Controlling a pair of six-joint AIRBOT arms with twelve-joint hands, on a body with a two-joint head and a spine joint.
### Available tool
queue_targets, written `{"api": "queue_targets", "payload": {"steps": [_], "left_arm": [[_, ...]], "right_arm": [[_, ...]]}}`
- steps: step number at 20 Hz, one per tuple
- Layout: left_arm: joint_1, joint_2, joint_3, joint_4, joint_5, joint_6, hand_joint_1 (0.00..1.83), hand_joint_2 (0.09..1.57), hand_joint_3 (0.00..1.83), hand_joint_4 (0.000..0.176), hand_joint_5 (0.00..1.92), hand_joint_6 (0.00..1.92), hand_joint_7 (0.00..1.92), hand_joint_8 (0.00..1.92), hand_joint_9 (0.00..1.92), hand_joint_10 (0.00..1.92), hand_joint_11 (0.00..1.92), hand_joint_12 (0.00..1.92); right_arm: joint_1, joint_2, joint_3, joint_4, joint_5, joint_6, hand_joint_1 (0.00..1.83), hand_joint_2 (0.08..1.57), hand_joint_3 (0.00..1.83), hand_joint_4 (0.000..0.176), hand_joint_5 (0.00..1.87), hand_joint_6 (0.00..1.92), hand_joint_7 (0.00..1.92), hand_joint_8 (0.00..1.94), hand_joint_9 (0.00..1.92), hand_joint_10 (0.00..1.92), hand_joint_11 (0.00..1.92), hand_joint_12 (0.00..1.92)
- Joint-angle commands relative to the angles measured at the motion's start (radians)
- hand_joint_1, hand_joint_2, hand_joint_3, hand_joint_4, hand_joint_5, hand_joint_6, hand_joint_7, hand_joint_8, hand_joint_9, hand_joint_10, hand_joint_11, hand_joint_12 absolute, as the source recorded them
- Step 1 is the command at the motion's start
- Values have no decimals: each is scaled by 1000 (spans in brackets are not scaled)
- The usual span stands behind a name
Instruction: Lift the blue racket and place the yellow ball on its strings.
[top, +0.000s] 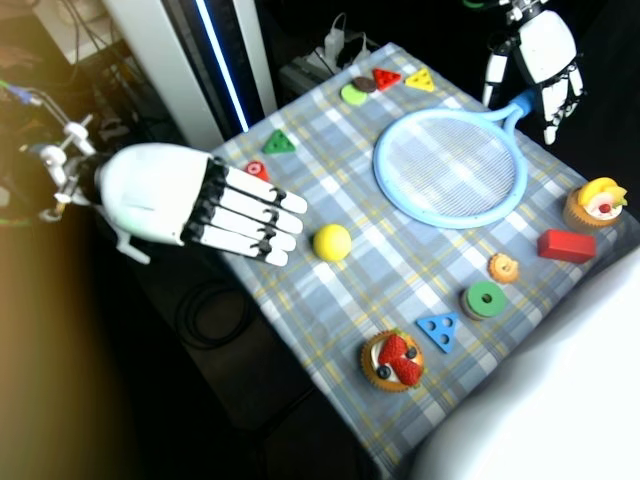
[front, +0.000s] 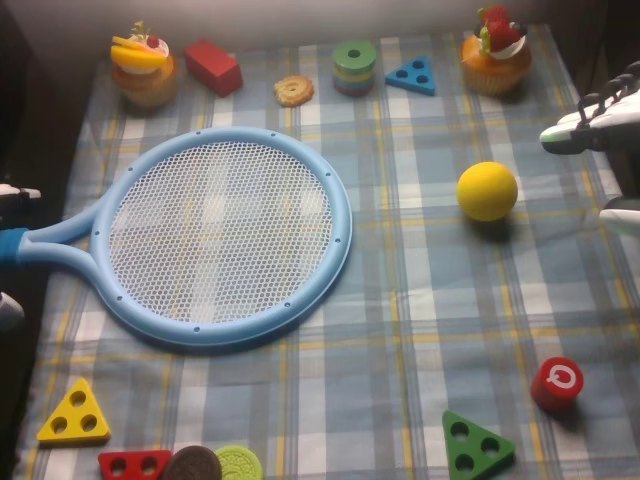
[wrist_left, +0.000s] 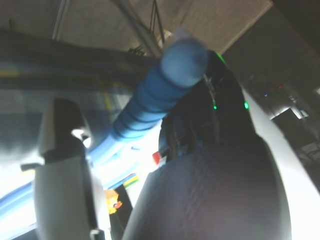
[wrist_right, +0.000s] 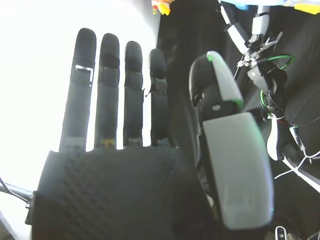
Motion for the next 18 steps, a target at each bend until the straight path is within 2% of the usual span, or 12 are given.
{"api": "queue_targets", "payload": {"steps": [1,6,8,9,11,12,13,14,15,16,17,18], "left_arm": [[-8,-6,10,14,-65,4,1013,906,5,176,308,12,480,6,493,3,132,658],[-9,-14,11,13,-63,4,994,924,1,176,443,11,585,6,600,11,189,693],[-10,-15,11,12,-62,4,1037,924,0,115,749,23,678,9,677,14,217,724],[-10,-15,11,11,-62,4,1038,927,1,101,813,29,697,10,683,11,220,725],[-9,-15,12,7,-62,4,1060,962,0,24,961,15,795,5,762,12,291,706],[-9,-16,12,4,-62,4,1086,1039,6,54,1061,639,843,10,801,6,328,700],[-9,-16,13,1,-62,4,1062,1086,7,83,1006,893,898,20,825,9,337,752],[-9,-16,14,-4,-62,4,1038,1126,0,91,941,1037,943,34,857,26,302,924],[-9,-16,15,-7,-62,4,1172,1166,0,0,946,1146,799,950,885,56,279,1041],[-8,-16,15,-9,-62,4,1168,1187,6,0,894,1200,767,1243,685,824,278,1360],[-7,-16,15,-11,-62,4,1014,1198,5,78,821,1289,642,1530,572,1525,360,1805],[-6,-16,15,-15,-62,4,936,1174,0,54,680,1643,603,1759,560,1842,495,1898]], "right_arm": [[8,-1,3,24,118,9,739,1278,3,0,654,0,687,2,698,4,531,480],[8,-2,3,24,118,14,804,1273,0,0,661,0,712,2,727,2,541,533],[7,-2,3,23,118,18,830,1273,0,0,676,0,736,0,775,4,574,594],[6,-2,3,23,118,20,832,1274,1,0,684,2,743,2,784,4,581,606],[2,-2,3,23,118,23,866,1271,1,0,699,0,771,1,828,0,579,684],[1,-2,3,24,118,24,868,1271,0,0,707,3,784,5,846,7,599,699],[1,-2,3,24,118,25,873,1271,0,0,713,1,801,2,902,9,642,769],[1,-2,3,24,118,27,868,1274,0,0,717,0,813,1,933,8,657,823],[1,-2,3,24,118,27,867,1273,0,0,721,1,819,2,938,6,657,833],[1,-2,2,24,118,27,875,1271,0,0,723,0,824,1,988,14,691,909],[0,-2,2,24,118,28,881,1270,0,0,724,0,844,2,1044,24,733,983],[-1,-2,2,24,118,30,874,1269,0,0,727,0,865,2,1078,28,749,1052]]}}
